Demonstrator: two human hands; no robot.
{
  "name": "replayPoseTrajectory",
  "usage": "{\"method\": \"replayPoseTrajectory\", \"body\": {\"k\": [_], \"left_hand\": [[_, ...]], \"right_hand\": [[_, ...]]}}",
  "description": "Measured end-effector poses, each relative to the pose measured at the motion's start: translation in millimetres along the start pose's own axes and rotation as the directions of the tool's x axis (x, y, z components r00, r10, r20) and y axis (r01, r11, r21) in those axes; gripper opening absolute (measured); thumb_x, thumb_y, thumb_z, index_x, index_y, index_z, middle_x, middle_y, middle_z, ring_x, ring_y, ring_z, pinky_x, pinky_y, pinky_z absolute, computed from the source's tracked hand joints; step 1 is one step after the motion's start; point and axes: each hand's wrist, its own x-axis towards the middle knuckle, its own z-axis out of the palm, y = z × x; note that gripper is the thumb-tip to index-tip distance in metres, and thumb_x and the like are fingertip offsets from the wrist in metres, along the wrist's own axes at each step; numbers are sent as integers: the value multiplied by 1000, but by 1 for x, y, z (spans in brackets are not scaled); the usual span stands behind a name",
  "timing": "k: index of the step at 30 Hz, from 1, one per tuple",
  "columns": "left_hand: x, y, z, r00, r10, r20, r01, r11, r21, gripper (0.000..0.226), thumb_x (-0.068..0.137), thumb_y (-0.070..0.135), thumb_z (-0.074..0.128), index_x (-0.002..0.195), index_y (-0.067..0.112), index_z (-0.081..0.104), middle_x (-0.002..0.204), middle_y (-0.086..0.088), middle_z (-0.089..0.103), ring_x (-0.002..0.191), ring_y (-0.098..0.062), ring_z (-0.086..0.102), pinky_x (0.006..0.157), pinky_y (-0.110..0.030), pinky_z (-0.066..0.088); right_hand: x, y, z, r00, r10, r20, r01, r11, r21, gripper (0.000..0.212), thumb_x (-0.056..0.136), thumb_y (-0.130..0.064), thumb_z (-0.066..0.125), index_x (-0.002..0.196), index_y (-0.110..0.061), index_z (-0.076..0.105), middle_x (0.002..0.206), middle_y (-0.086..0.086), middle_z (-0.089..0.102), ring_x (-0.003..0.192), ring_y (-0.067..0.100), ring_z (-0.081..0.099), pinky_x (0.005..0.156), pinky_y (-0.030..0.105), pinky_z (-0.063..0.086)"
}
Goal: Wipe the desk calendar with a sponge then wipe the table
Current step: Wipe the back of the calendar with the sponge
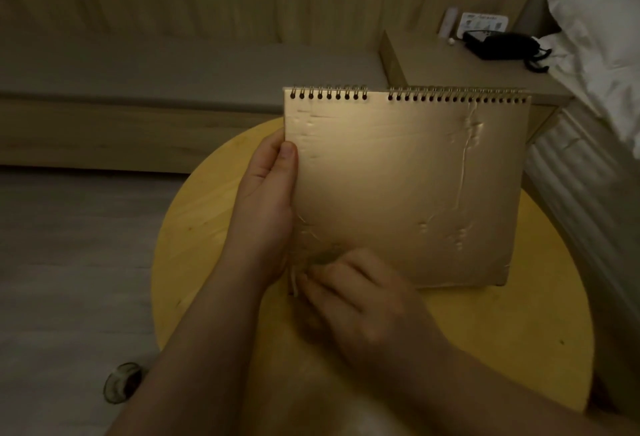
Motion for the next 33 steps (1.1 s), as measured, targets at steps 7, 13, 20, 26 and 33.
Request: {"method": "replayPoseTrajectory", "body": {"k": [7,13,20,26,33], "left_hand": [[-1,1,-2,1000,-9,22,10,1000,-27,31,106,29,47,108,39,76,118,5,77,109,-12,70,89,-30,55],[0,0,-3,995,-17,95,31,988,-149,33,109,21,42,117,28,74,120,-9,76,110,-23,71,87,-34,58],[1,-2,-7,997,-22,71,25,999,-40,30,109,30,46,126,35,70,128,-4,73,120,-25,68,99,-50,54],[0,-2,-4,996,-9,87,19,994,-108,34,109,21,43,116,31,75,121,-9,76,114,-26,71,93,-40,58],[3,-5,-7,1000,8,-1,-8,1000,15,28,103,34,50,111,42,76,122,1,76,112,-17,70,95,-42,55]], "right_hand": [[6,8,-3,999,-35,-6,35,999,13,19,104,-7,68,114,6,78,105,17,77,80,34,66,74,43,57],[72,48,-27,985,16,-170,-25,998,-53,22,100,-3,67,117,6,77,105,20,76,89,39,66,83,43,52],[139,70,-44,943,65,-327,-98,991,-86,15,96,-9,73,104,0,82,93,18,76,86,42,66,77,35,42],[98,54,-30,978,34,-207,-50,996,-75,22,98,-7,65,111,3,79,101,19,76,88,41,65,81,45,51],[2,3,5,994,91,-63,-89,995,37,21,106,-12,65,115,3,78,108,15,76,88,35,66,77,45,56]]}}
